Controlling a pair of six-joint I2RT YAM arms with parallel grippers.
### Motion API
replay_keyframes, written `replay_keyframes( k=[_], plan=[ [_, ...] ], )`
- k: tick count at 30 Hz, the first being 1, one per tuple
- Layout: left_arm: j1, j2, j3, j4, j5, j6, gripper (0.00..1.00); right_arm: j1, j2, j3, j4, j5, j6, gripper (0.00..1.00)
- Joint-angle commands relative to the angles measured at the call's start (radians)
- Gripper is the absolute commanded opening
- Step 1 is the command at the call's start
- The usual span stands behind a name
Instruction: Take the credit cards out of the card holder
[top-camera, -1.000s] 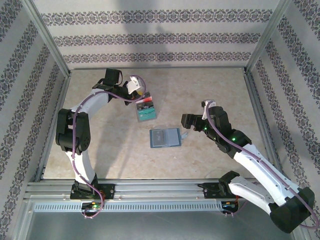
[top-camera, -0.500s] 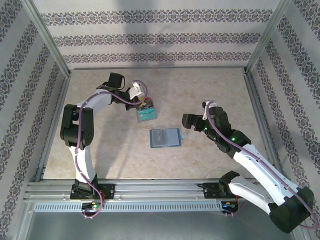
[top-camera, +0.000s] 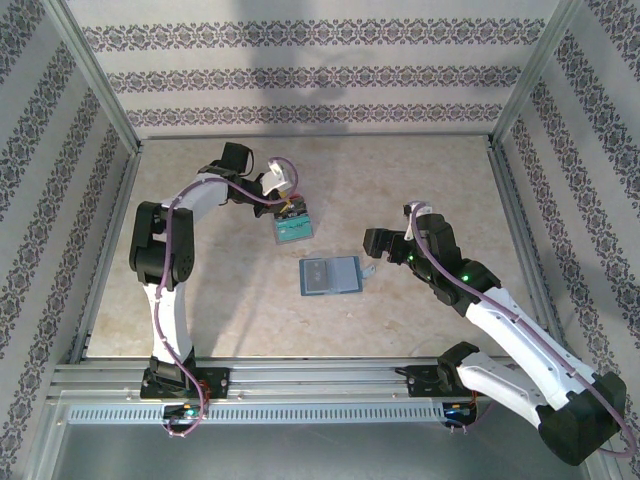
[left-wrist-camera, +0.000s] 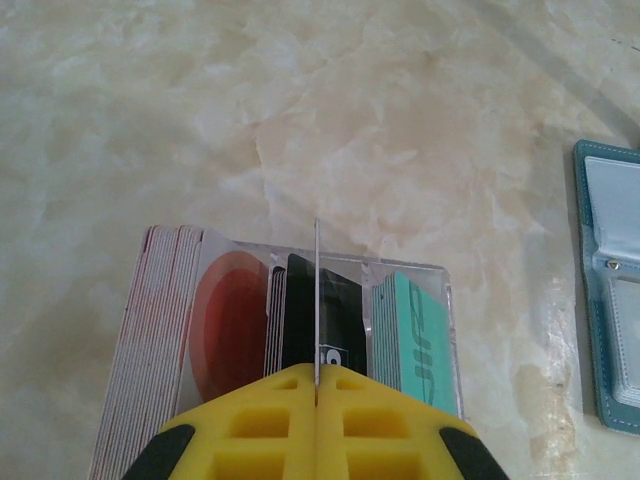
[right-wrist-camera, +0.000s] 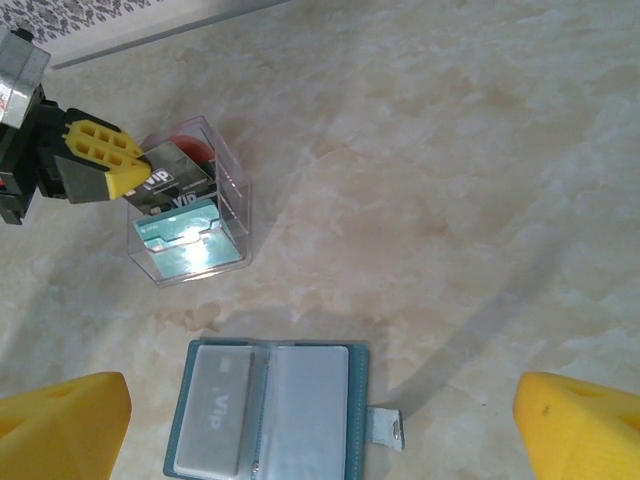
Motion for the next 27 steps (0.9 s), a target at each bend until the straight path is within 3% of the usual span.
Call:
replay_keyframes(
  k=[1,4,7,15,17,20,27],
  plan=[
    [0.004,0.024,0.043,-0.055,-0.001,0.034,0.0,-0.009,-0.008,-0.013,0.029,-0.014,0.014,0.98],
    [-0.004,0.031,0.057,-0.077,-0.015,0.035,0.18,-0.009,-0.013,-0.015,0.028,-0.019,0.014,0.98],
    [-0.013,0.024,0.062,-0.093,-0.02,0.033,0.27,-0.009,-0.008,-0.012,0.019,-0.027,0.012,0.98],
    [-0.028,-0.095,0.01,-0.062,-0.011,-0.018,0.31,0.051,0.057,0.021,-0.034,0.018,0.01,0.98],
    [-0.032,-0.155,-0.033,-0.016,-0.018,-0.061,0.31,0.088,0.091,0.033,-0.045,0.048,0.008,0.98],
    [-0.051,-0.263,-0.13,0.098,-0.104,-0.186,0.4,0.141,0.155,0.05,-0.054,0.09,0.007,0.97],
    [-0.094,-0.554,-0.47,0.443,-0.414,-0.649,0.96,0.236,0.321,0.111,-0.055,0.127,0.006,0.72]
  ],
)
